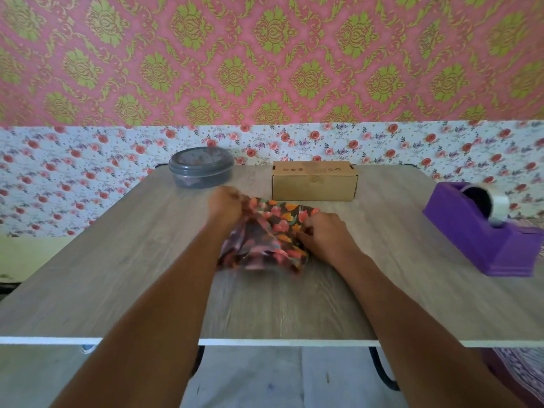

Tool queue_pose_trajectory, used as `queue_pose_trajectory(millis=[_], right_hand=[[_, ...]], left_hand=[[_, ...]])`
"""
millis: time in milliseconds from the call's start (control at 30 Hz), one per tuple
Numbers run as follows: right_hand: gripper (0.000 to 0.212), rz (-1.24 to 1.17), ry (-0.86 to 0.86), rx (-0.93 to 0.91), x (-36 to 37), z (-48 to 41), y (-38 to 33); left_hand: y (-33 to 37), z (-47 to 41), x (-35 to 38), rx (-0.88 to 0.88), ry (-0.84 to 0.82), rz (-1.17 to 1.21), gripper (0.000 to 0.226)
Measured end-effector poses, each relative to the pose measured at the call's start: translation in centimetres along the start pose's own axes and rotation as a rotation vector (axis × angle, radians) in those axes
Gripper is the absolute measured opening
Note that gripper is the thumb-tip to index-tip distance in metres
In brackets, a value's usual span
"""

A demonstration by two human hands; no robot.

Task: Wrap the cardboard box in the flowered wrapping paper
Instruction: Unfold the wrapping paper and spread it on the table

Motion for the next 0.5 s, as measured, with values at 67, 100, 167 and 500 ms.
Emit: queue_pose_trajectory(millis=[67, 100, 167, 500], right_hand=[[0.037, 0.035, -0.005, -0.014, -0.1, 0.2, -0.4], [0.035, 0.050, -0.007, -0.027, -0.1, 0.3, -0.5], [0.033, 0.081, -0.015, -0.036, -0.3, 0.7, -0.7], [0.070, 0.071, -0.098, 0.040, 1.4, 3.2, -1.7]], left_hand=[[-3.2, 0.6, -0.8, -0.269, 0.029, 0.366, 0.029], [-4.0, 1.0, -0.7, -0.345, 0.033, 0.502, 0.027], [-4.2, 1.2, -0.8, -0.393, 0.031, 0.531, 0.022], [0.2, 6.0, 1.8, 0.043, -0.230, -0.245, 0.075]])
Point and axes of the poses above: each hand's wrist, its own z-axis away from the middle knuckle, its own x-axis out of the palm, y = z × x, the point moved 10 cm from there along -z, towards the middle knuckle, and after that the axes turned 4 degrees about z, right-handed, at the moved point
